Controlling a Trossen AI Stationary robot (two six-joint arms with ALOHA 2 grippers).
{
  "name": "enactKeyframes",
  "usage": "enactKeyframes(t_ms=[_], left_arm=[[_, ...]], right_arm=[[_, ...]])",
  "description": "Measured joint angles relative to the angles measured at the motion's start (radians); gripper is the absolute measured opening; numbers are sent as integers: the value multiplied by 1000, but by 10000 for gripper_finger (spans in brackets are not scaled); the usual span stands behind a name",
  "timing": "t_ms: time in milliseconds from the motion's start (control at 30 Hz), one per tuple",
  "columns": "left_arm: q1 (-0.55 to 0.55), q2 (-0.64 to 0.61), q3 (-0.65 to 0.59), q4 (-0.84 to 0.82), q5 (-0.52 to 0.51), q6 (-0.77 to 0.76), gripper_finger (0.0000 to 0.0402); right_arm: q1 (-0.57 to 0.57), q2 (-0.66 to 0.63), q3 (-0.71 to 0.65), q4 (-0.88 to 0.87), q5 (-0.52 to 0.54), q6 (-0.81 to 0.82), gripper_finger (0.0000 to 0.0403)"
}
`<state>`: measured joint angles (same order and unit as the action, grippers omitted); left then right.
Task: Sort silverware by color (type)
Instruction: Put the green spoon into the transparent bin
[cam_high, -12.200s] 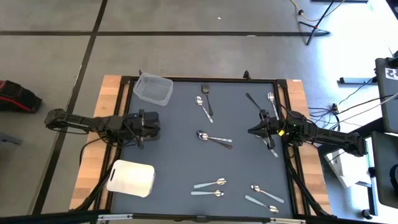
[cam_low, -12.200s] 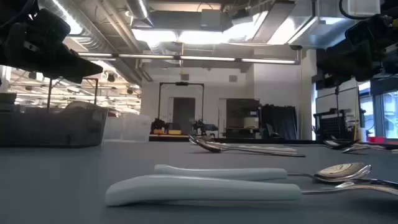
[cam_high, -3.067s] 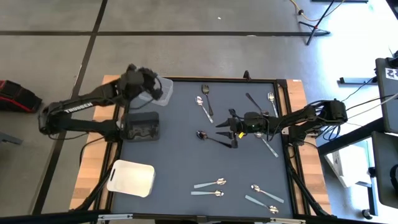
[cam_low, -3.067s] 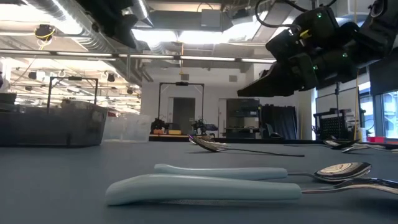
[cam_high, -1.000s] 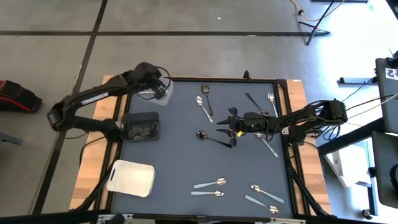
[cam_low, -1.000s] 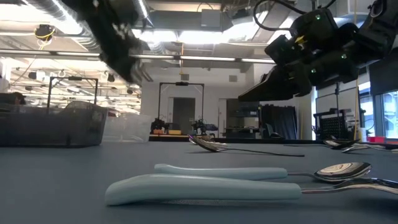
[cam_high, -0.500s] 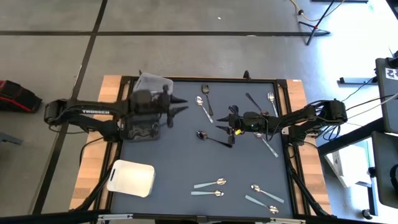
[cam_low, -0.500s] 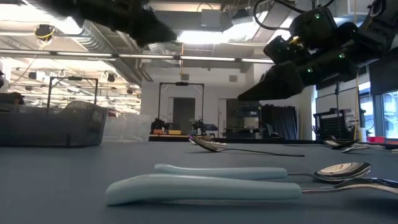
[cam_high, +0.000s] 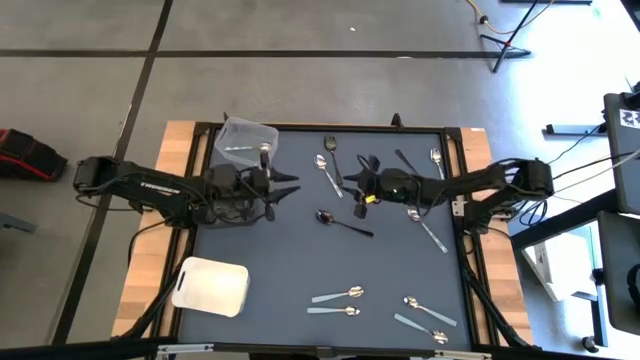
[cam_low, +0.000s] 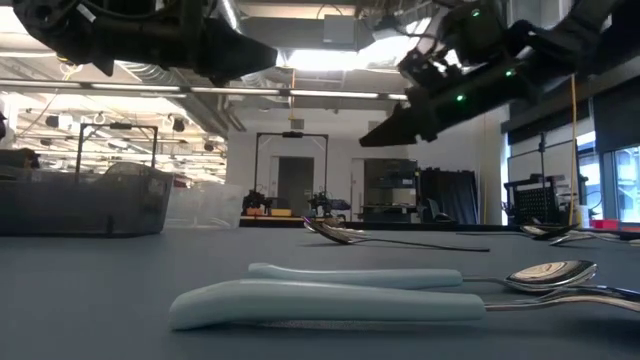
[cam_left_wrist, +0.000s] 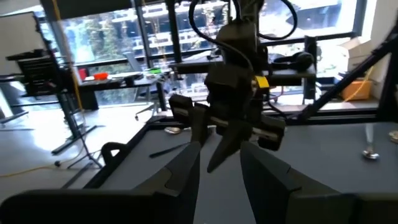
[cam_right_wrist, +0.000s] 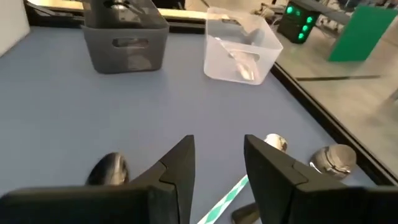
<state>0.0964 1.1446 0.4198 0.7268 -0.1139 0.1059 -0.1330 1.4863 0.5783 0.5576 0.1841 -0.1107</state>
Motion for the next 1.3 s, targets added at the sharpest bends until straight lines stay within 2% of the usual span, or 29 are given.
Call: enactKeyframes(t_ms=[200, 533, 767, 933, 1067, 1300], left_arm=[[0, 0, 0, -11, -3, 0, 110], [0, 0, 0, -21, -8, -1, 110], [0, 0, 0, -25, -14, 0, 110], [0, 0, 0, -24, -14, 0, 110], [0, 0, 0, -24, -13, 1, 110], [0, 0, 0, -24, -15, 0, 110]], right_arm=[[-61, 134, 43, -2, -36, 81, 129], [-64, 321, 95, 6, -38, 109, 129], [-64, 402, 129, 2, 0, 107, 129], [-64, 416, 136, -4, 0, 108, 128], [-64, 414, 136, -18, -2, 110, 103], [-64, 414, 136, -36, 11, 101, 18]])
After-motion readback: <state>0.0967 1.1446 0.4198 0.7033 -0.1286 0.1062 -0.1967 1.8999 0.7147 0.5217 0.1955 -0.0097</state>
